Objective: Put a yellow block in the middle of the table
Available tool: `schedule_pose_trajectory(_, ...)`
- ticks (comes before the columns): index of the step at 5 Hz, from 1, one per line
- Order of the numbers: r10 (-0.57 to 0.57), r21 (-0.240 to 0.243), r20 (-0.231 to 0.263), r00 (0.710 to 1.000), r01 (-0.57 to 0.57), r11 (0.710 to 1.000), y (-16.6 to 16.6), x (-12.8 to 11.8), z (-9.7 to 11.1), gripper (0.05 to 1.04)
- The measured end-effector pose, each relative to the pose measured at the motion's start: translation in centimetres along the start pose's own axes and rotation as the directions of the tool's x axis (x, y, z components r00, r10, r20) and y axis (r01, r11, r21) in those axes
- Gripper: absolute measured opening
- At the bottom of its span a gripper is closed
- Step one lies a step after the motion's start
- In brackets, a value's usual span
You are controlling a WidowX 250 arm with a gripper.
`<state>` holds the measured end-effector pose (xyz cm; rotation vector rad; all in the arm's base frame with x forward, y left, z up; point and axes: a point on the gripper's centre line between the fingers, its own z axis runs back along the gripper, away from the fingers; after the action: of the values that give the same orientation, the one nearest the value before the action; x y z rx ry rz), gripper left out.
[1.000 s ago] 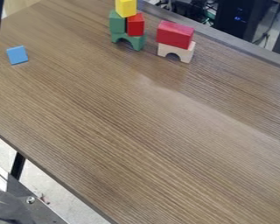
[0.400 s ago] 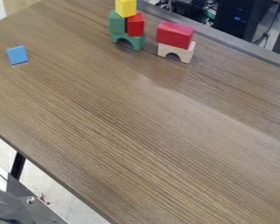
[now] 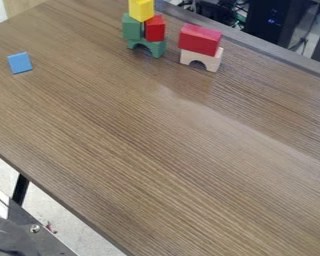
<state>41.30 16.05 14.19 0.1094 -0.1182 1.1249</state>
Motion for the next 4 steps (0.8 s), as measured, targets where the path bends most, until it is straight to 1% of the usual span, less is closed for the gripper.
schedule_pose_trajectory(1, 0.011, -0.025, -0.03, 0.999, -0.012, 1.0, -0.08, -0.15, -0.05, 0.658)
schedule_pose_trajectory(2, 0.014, -0.031, -0.024, 1.0, -0.015, 0.999, -0.04, 0.09, -0.11, 0.506)
schedule_pose_trajectory(4, 0.014, -0.038, -0.029, 0.999, -0.015, 0.999, -0.14, -0.02, -0.11, 0.506)
